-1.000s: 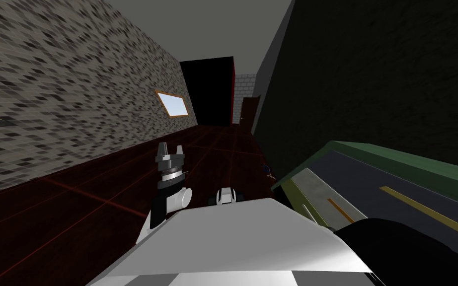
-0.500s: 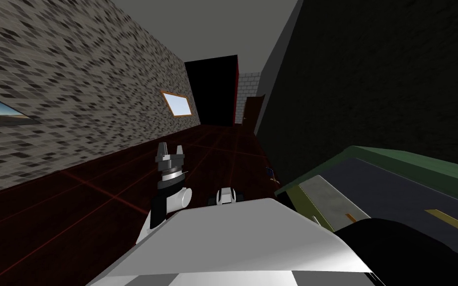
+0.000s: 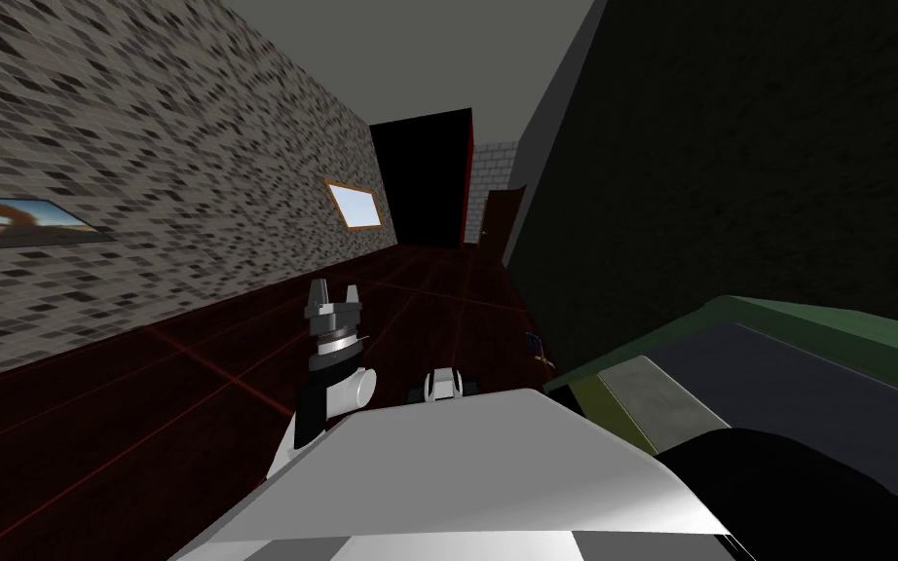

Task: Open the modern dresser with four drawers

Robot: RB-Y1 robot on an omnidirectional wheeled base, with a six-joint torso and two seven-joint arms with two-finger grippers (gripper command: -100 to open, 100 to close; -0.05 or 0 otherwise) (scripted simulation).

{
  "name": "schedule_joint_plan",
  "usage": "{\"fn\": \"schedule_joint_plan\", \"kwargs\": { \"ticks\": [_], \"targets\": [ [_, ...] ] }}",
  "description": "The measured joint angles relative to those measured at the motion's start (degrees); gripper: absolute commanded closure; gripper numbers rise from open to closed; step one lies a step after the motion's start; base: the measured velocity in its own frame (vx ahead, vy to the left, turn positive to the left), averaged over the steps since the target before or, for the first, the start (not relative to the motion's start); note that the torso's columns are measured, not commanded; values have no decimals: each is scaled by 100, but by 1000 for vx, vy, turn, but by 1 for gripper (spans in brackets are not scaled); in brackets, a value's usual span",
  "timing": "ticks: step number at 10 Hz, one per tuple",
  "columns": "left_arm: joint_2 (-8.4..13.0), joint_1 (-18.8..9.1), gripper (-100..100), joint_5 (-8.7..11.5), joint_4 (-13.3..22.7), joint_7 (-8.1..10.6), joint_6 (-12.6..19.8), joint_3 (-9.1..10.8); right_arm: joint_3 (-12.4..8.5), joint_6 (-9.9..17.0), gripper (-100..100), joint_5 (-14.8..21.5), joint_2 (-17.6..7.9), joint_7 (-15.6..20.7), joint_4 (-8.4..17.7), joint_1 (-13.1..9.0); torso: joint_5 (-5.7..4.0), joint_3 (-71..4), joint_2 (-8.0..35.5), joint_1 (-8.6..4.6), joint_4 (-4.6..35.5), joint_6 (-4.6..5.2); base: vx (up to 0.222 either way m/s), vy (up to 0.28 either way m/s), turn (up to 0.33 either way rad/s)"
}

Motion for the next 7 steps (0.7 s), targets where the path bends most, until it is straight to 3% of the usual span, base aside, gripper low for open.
{"fn": "schedule_joint_plan", "kwargs": {
  "ticks": [4,5,7],
  "targets": [
    [0,0,0,0,0,0,0,0,-4,255,-100,259,-5,-8,295,-23,1,7,11,4,3,1,36,-3,36],
    [0,0,0,0,0,0,0,0,-3,263,-100,268,-7,-19,312,-28,0,8,14,2,3,3,-87,-3,295],
    [-1,-4,0,0,1,0,1,-1,-133,384,-100,105,-34,152,479,-235,1,39,65,5,17,2,-264,3,374]
  ]
}}
